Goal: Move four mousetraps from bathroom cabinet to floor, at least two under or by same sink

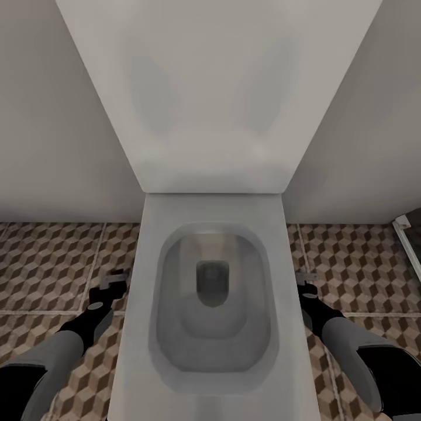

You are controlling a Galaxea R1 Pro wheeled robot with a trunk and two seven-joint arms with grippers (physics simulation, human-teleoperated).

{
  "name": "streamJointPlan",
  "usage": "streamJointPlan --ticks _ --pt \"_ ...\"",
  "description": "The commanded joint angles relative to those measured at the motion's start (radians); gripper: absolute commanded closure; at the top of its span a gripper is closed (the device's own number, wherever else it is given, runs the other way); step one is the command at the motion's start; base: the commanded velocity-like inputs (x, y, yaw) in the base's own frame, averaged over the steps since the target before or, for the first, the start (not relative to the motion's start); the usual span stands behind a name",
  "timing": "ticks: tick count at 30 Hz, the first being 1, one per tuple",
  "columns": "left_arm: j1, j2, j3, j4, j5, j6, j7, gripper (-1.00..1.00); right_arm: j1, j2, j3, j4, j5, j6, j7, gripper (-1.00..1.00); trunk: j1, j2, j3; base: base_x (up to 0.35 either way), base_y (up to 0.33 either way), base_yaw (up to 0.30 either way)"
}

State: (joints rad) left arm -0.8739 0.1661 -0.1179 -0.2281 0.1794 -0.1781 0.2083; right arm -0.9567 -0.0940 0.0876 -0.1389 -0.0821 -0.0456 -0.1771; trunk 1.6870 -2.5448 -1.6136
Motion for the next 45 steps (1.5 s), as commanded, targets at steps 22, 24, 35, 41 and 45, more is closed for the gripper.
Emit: streamJointPlan --ticks 22,24,35,41,45 --pt "0.0 -0.003 -0.008 0.056 0.011 -0.014 -0.02 1.0 0.0 0.005 0.009 0.007 -0.012 -0.004 0.001 1.0 0.0 0.0 0.0 0.0 0.0 0.0" --pt "0.0 -0.004 -0.008 0.056 0.011 -0.014 -0.02 1.0 0.001 0.004 0.009 0.007 -0.012 -0.006 0.001 1.0 0.0 0.0 0.0 0.0 0.0 0.0" --pt "0.0 -0.006 -0.008 0.059 0.011 -0.014 -0.02 1.0 0.012 -0.019 0.008 0.068 -0.01 -0.045 0.001 1.0 0.0 0.0 0.0 0.0 0.0 0.0" --pt "0.0 -0.006 -0.008 0.063 0.011 -0.014 -0.02 1.0 0.013 -0.045 0.008 0.111 -0.012 -0.104 0.001 1.0 0.0 0.0 0.0 0.0 0.0 0.0" --pt "0.0 -0.007 -0.008 0.064 0.011 -0.014 -0.02 1.0 0.013 -0.048 0.007 0.118 -0.013 -0.114 0.001 1.0 0.0 0.0 0.0 0.0 0.0 0.0"
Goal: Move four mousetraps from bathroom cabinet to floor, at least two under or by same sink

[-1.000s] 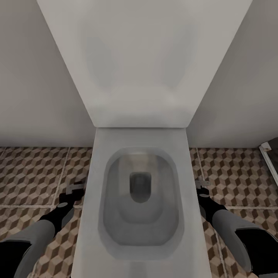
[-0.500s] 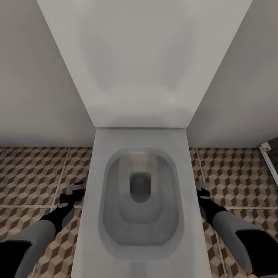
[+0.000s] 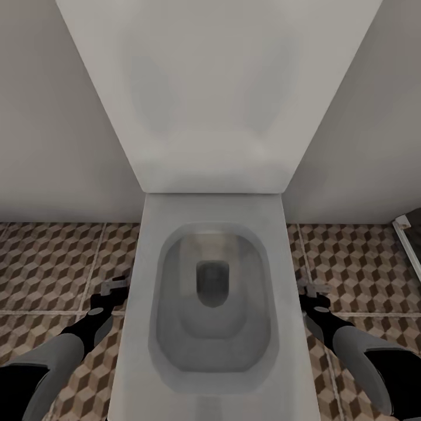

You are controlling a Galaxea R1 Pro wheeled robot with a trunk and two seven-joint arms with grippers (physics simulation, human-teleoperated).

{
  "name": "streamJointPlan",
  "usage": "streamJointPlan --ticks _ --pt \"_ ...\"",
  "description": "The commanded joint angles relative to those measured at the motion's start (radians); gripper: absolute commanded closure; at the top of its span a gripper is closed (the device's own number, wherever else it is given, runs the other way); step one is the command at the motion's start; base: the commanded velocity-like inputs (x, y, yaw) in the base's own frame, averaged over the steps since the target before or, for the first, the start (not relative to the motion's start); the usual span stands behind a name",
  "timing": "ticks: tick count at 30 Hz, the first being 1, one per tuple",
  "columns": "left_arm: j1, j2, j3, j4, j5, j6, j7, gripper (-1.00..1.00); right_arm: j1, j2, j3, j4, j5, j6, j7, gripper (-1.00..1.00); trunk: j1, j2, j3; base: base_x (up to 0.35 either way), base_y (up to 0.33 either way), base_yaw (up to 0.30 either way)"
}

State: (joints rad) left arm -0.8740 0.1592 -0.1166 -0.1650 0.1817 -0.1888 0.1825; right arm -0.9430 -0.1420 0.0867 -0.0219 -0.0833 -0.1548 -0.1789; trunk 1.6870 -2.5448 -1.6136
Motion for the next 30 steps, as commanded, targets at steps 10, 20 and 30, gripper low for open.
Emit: streamJointPlan --ticks 10,20,30 --pt "0.0 0.0 -0.009 0.001 0.009 -0.002 0.006 1.0 0.0 0.0 0.008 0.005 -0.012 -0.008 0.003 1.0 0.0 0.0 0.0 0.0 0.0 0.0" --pt "0.0 -0.002 -0.009 0.001 0.008 -0.002 0.006 1.0 0.0 0.01 0.009 0.005 -0.012 -0.008 0.007 1.0 0.0 0.0 0.0 0.0 0.0 0.0" --pt "0.0 -0.005 -0.008 0.001 0.009 -0.003 0.006 1.0 0.0 0.016 0.008 0.024 -0.013 -0.005 0.048 1.0 0.0 0.0 0.0 0.0 0.0 0.0"
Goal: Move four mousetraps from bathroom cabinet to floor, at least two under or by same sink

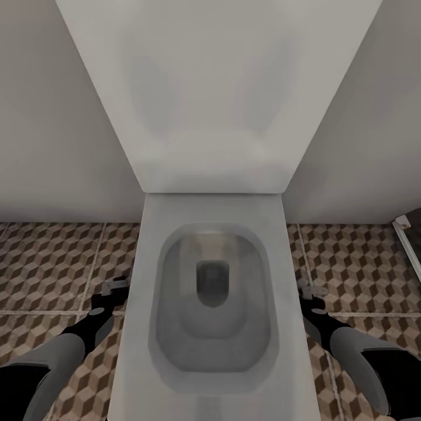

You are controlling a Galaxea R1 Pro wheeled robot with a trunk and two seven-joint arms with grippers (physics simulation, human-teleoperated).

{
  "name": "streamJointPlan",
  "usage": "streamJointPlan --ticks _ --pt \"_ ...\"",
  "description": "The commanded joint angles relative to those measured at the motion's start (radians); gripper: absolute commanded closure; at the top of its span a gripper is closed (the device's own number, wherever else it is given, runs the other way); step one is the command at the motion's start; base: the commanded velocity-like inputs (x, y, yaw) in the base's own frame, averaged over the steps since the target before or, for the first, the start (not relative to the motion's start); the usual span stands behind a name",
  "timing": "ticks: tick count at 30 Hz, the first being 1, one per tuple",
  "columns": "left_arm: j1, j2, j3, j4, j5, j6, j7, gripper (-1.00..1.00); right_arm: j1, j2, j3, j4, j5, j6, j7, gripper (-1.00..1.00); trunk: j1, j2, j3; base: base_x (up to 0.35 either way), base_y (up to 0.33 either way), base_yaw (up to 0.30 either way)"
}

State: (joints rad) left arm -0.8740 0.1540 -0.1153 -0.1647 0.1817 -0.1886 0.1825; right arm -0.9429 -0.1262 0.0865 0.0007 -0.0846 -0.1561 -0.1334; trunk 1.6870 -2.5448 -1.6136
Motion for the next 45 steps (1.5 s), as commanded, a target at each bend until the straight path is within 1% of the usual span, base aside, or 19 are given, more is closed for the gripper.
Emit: streamJointPlan --ticks 1,11,25,45 --pt "0.0 0.0 -0.009 0.001 0.009 -0.003 0.006 1.0 0.0 0.0 0.009 0.002 -0.012 -0.004 0.004 1.0 0.0 0.0 0.0 0.0 0.0 0.0" --pt "0.0 -0.003 -0.009 0.002 0.008 -0.003 0.006 1.0 0.001 0.0 0.007 0.023 -0.013 -0.003 0.01 1.0 0.0 0.0 0.0 0.0 0.0 0.0" --pt "0.0 -0.003 -0.009 0.012 0.007 -0.003 0.006 1.0 0.009 0.0 0.007 0.026 -0.014 -0.003 0.011 1.0 0.0 0.0 0.0 0.0 0.0 0.0" --pt "0.0 -0.004 -0.009 0.013 0.007 -0.003 0.005 1.0 0.003 0.002 0.007 0.027 -0.014 -0.004 0.011 1.0 0.0 0.0 0.0 0.0 0.0 0.0"
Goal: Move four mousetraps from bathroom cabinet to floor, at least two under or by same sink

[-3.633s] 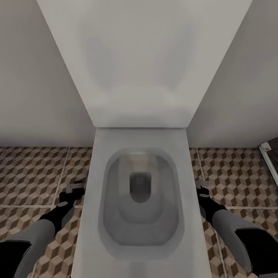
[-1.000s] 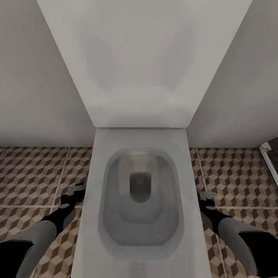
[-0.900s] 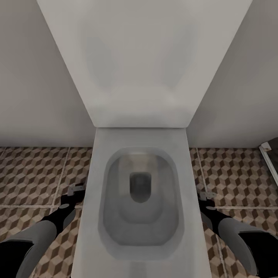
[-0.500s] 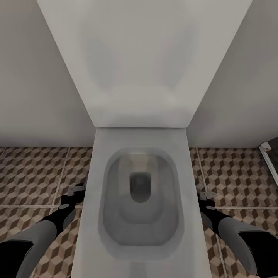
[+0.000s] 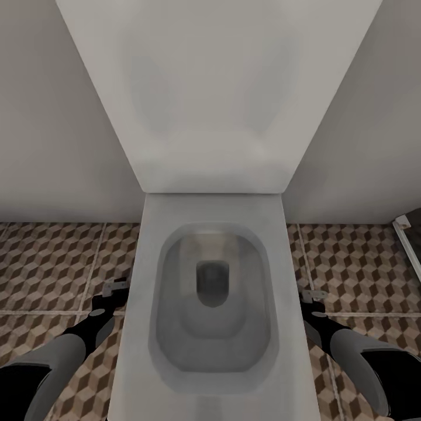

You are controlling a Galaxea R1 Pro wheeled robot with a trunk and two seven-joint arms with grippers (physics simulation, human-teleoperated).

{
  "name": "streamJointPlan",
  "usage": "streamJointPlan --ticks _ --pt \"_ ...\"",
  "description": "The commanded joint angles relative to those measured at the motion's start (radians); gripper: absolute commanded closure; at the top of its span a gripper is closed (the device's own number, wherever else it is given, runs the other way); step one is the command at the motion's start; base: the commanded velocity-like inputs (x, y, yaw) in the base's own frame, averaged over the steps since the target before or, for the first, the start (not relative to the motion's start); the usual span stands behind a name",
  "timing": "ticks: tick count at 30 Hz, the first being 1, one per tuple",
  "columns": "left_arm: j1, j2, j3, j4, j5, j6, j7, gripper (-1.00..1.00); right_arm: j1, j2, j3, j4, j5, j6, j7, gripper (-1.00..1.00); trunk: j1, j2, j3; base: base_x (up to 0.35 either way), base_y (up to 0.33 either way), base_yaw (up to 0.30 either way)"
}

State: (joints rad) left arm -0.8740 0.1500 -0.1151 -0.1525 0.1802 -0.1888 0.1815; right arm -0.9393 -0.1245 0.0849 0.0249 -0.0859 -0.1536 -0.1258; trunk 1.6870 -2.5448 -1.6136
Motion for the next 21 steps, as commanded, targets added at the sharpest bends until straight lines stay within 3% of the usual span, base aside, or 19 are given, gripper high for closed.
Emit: streamJointPlan --ticks 1,21 --pt "0.0 0.0 -0.009 0.0 0.008 -0.003 0.006 1.0 -0.001 0.0 0.009 0.003 -0.012 -0.006 0.004 1.0 0.0 0.0 0.0 0.0 0.0 0.0" --pt "0.0 0.0 -0.009 0.001 0.008 -0.003 0.006 1.0 -0.003 0.0 0.007 0.003 -0.012 -0.008 0.005 1.0 0.0 0.0 0.0 0.0 0.0 0.0"
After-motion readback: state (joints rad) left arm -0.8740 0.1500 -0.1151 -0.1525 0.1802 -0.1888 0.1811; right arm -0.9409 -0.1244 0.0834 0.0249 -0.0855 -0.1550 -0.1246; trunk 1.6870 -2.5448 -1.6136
